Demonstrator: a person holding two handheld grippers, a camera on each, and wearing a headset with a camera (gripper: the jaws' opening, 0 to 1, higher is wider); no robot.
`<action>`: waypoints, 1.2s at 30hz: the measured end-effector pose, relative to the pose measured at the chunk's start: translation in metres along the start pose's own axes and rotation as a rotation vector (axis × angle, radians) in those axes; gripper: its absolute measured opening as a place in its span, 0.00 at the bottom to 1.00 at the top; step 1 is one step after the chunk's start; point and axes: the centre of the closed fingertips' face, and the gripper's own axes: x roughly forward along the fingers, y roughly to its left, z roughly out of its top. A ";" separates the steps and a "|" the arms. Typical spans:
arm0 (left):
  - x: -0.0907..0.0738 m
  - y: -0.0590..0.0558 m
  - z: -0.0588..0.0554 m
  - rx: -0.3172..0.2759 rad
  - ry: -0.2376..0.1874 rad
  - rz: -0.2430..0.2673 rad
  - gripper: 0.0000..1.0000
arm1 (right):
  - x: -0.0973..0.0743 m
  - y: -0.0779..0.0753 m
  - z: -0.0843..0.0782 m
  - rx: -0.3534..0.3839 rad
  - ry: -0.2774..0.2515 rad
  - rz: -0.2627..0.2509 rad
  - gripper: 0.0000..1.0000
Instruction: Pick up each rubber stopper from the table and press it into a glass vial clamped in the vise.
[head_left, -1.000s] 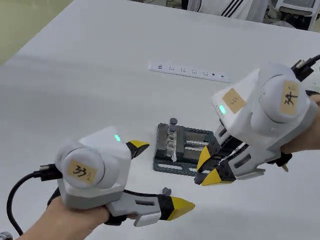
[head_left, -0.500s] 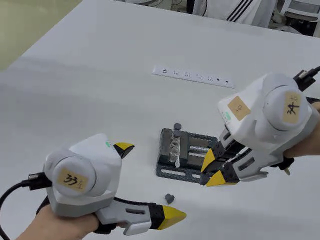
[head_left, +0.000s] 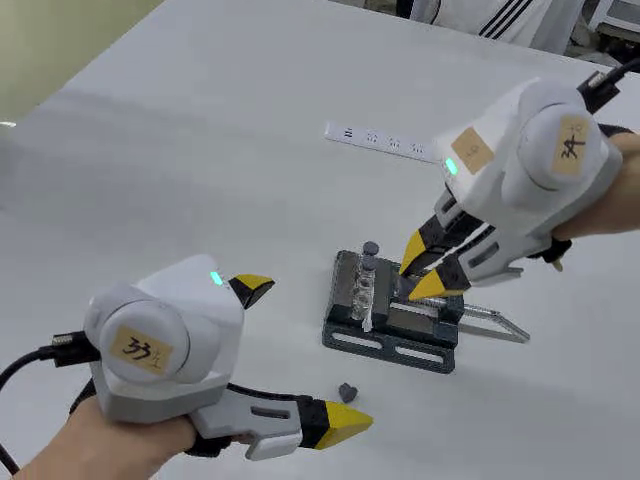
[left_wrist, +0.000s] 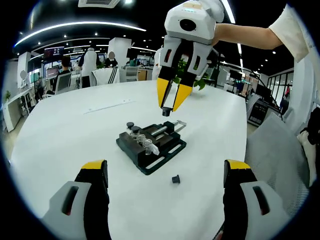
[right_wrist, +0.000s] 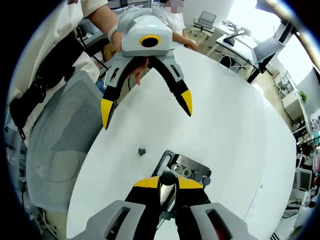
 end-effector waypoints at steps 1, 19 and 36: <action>0.000 0.001 0.000 -0.002 -0.002 0.001 0.95 | 0.001 -0.005 -0.001 -0.015 0.008 0.000 0.05; 0.000 0.010 -0.002 -0.037 -0.005 0.021 0.93 | 0.035 -0.030 -0.009 -0.242 0.067 0.019 0.05; 0.002 0.011 -0.012 -0.071 -0.007 0.031 0.92 | 0.056 -0.026 -0.024 -0.318 0.107 0.073 0.05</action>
